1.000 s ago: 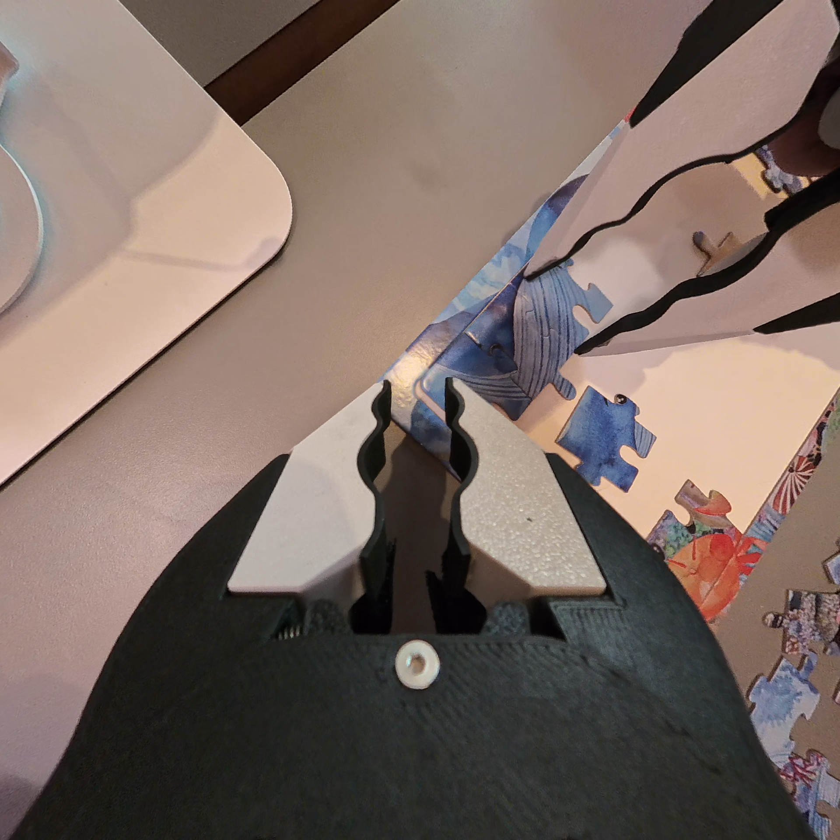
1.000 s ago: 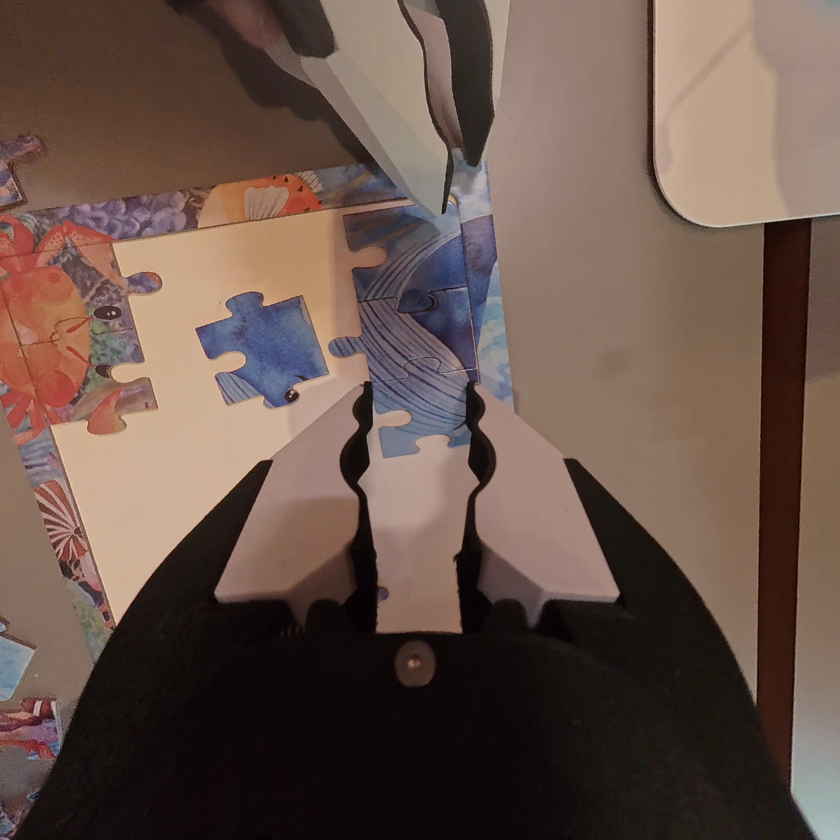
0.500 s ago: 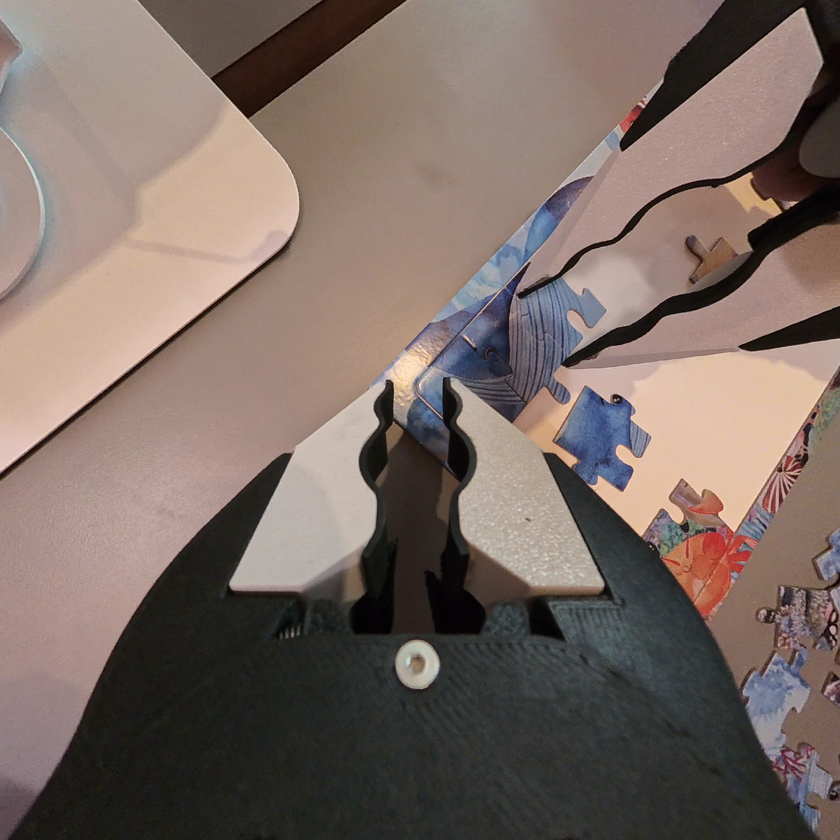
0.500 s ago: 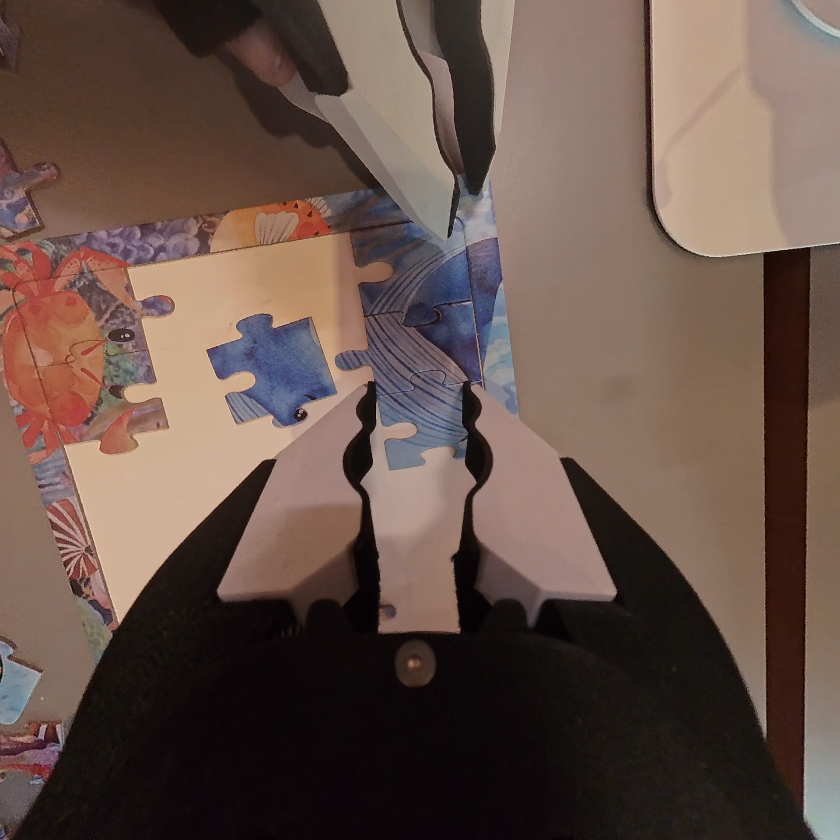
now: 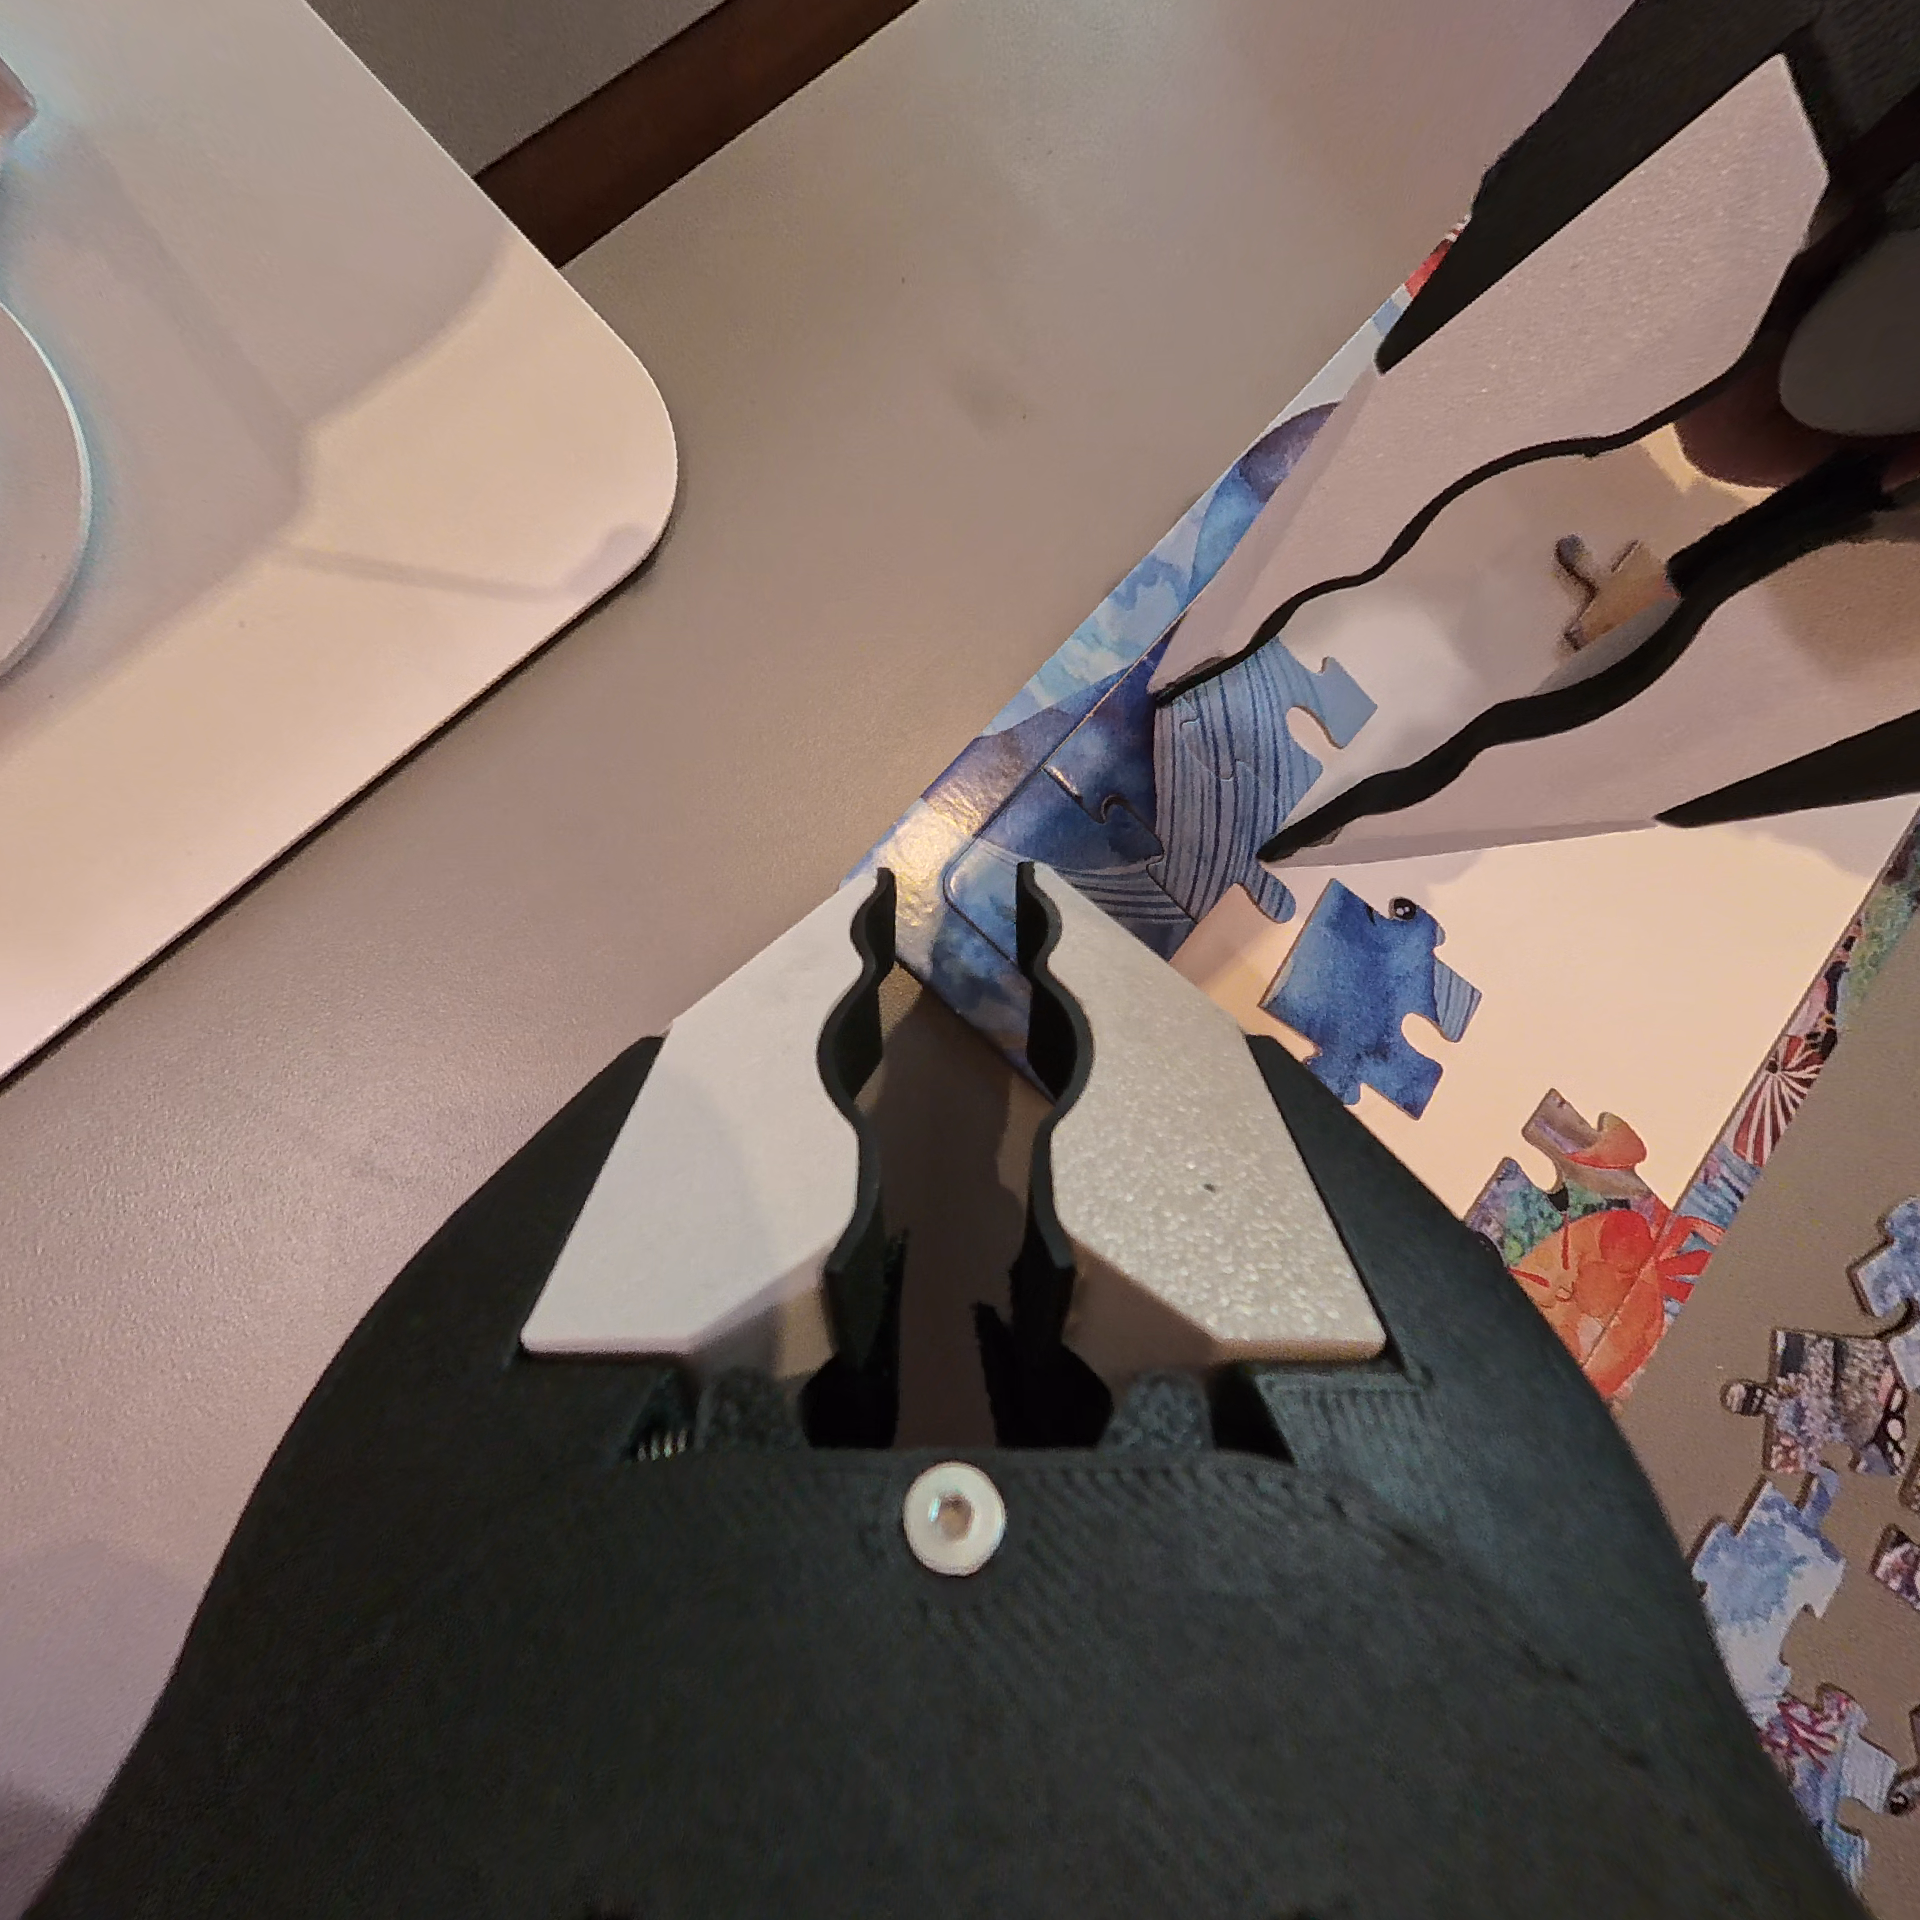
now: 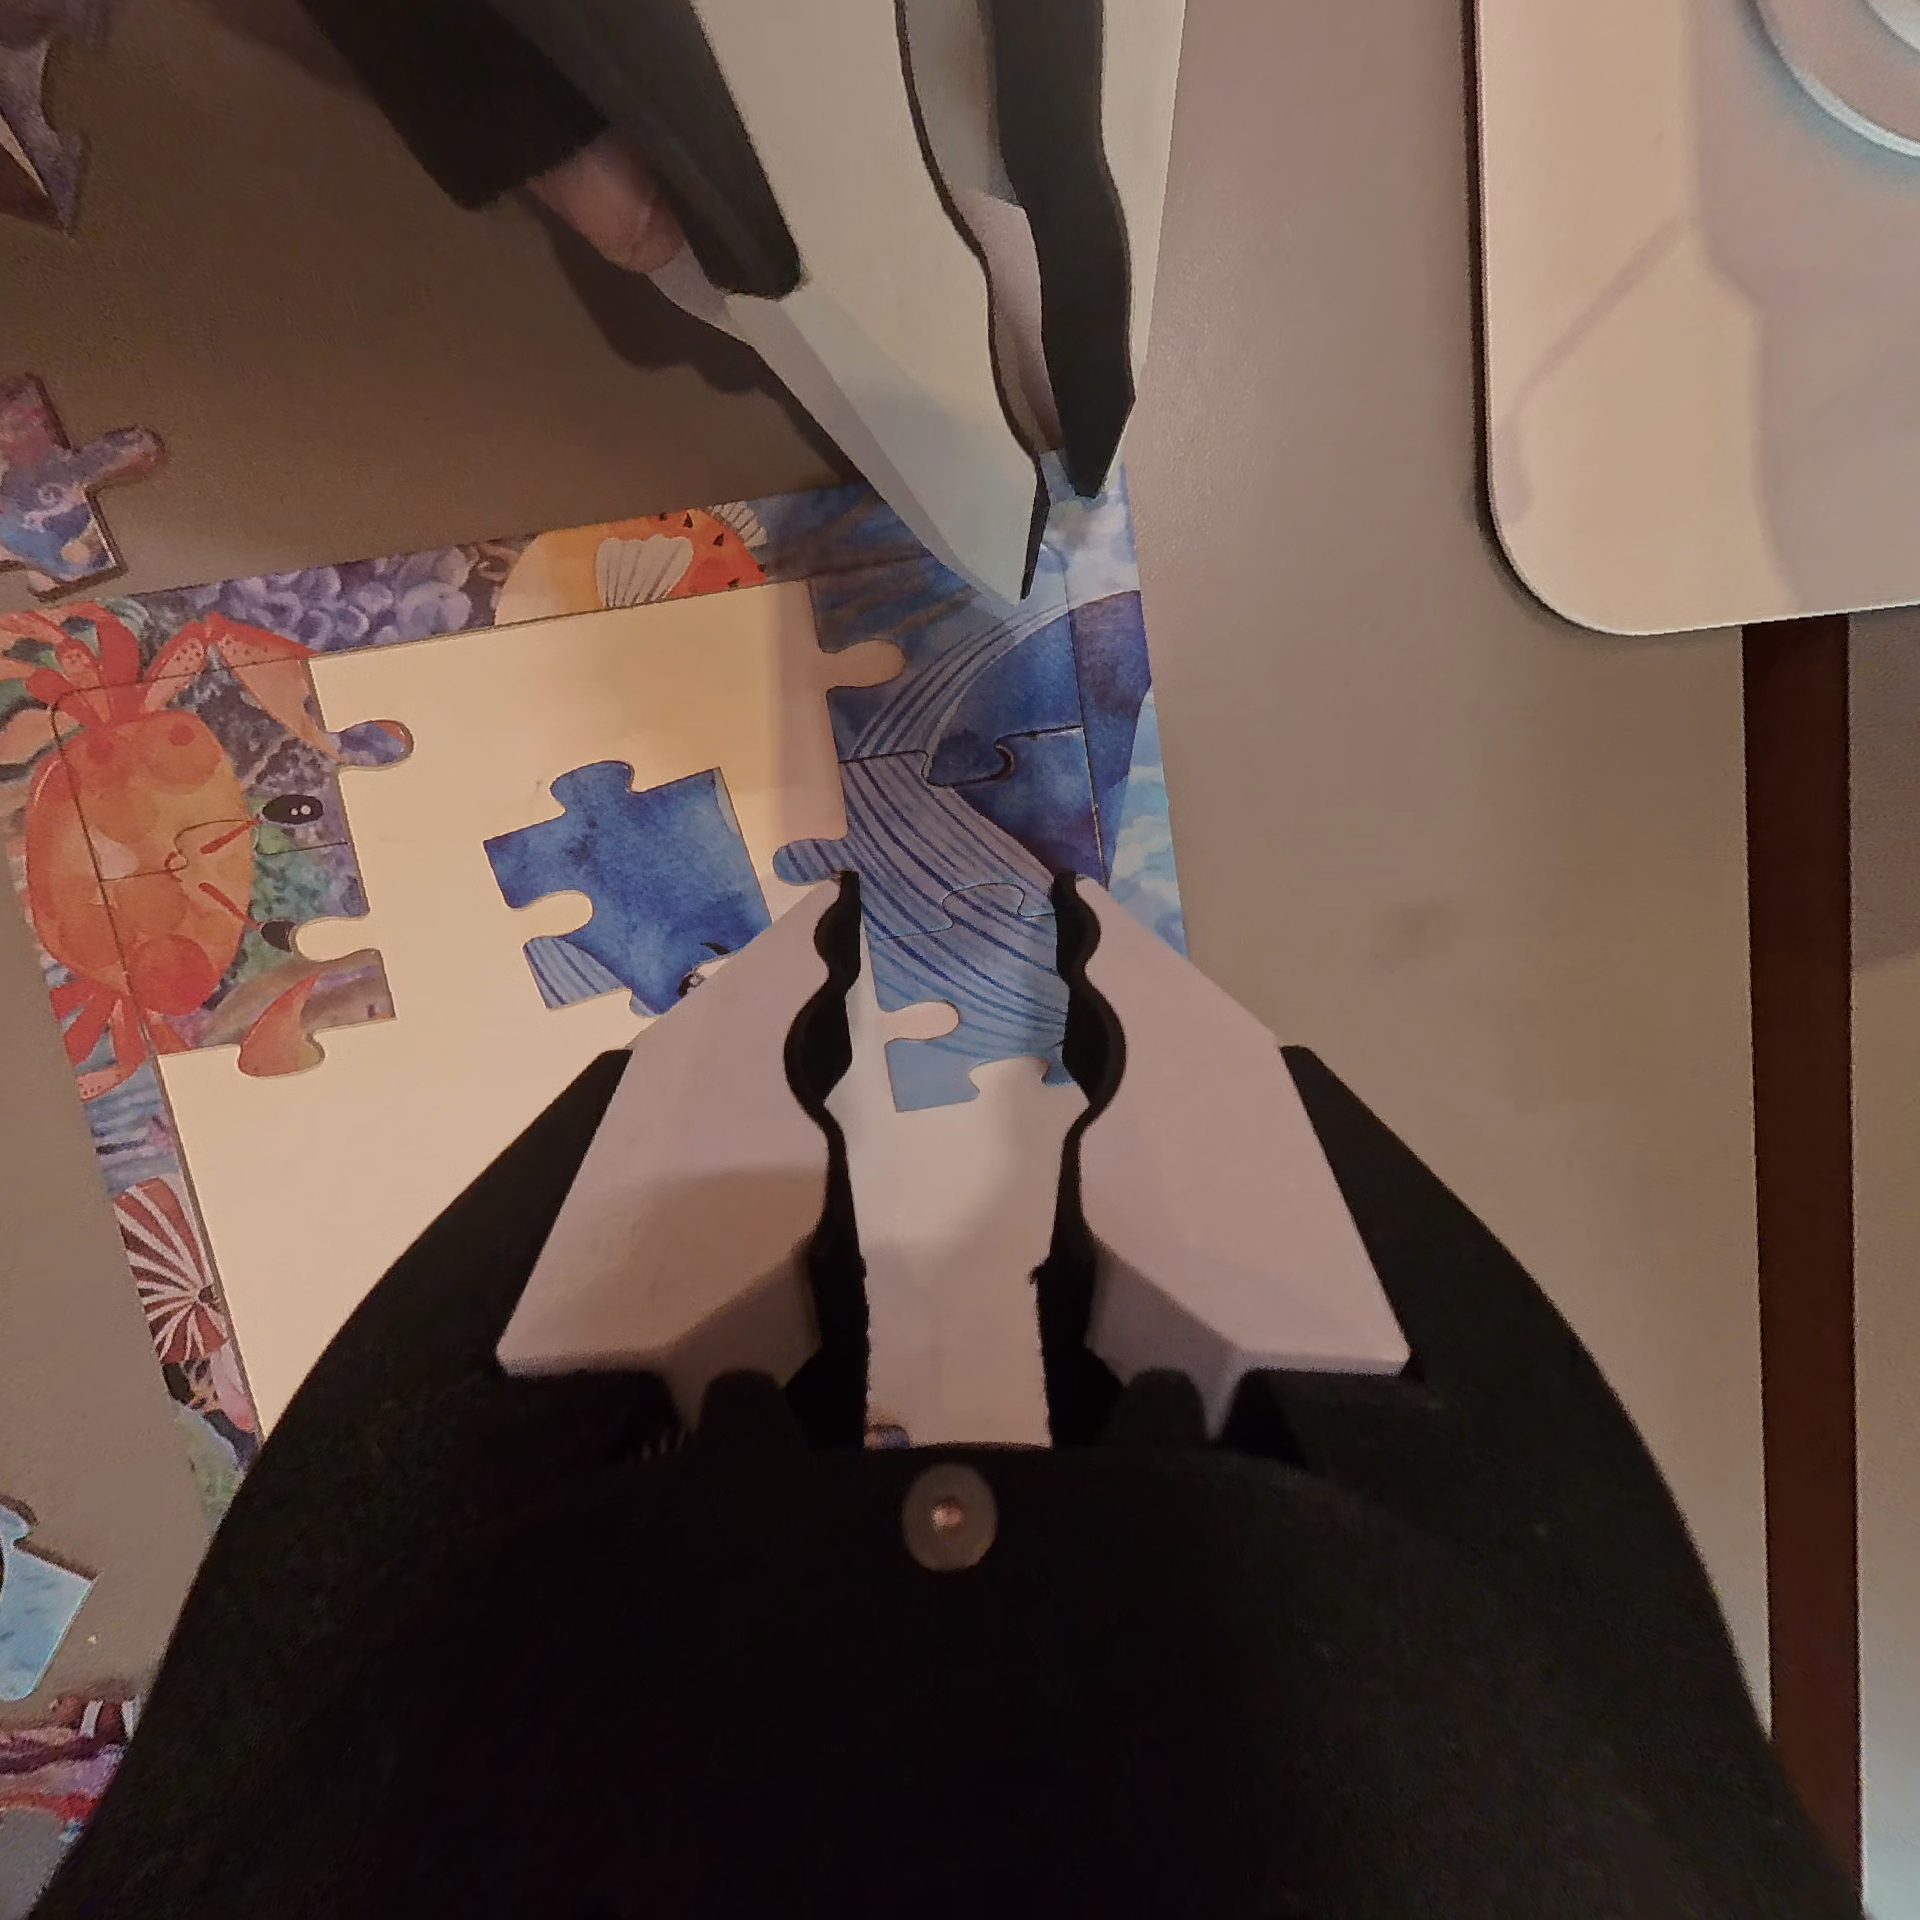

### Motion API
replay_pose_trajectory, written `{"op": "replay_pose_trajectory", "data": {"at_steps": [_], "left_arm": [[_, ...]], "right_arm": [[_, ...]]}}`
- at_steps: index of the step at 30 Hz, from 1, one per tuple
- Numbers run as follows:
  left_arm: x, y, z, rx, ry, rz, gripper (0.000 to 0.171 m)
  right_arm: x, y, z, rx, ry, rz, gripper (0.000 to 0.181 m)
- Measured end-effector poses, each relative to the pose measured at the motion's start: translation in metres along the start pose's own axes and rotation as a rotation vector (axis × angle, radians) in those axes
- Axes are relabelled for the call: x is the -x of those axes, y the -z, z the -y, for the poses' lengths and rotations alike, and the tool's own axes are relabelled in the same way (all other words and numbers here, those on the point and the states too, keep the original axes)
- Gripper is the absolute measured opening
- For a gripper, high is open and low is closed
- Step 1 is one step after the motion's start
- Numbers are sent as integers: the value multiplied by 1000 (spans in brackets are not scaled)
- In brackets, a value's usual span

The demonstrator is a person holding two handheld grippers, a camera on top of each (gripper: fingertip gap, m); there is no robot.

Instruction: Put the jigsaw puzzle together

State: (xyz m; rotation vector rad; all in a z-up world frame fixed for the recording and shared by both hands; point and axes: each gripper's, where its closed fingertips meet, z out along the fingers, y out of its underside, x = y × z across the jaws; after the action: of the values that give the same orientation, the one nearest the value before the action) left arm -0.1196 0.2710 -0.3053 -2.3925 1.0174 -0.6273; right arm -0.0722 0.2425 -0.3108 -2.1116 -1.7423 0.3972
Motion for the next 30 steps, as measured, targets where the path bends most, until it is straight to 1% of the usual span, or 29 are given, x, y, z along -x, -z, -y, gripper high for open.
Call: {"op": "replay_pose_trajectory", "data": {"at_steps": [13, 17, 23, 26, 30], "left_arm": [[0, 0, 0, -7, 5, -9, 20], [2, 1, 1, -11, 7, -2, 22], [2, 8, 9, -44, -4, 9, 23], [1, 9, 9, -43, -9, 11, 23], [2, 5, 6, -23, -9, 14, 24]], "right_arm": [[1, 0, 3, -12, 0, 2, 35], [1, 11, 7, -51, -11, 0, 39], [1, 35, 3, -74, -31, -10, 40], [7, 41, -5, -45, -26, 8, 38], [28, 35, -17, 24, 11, 73, 38]]}}
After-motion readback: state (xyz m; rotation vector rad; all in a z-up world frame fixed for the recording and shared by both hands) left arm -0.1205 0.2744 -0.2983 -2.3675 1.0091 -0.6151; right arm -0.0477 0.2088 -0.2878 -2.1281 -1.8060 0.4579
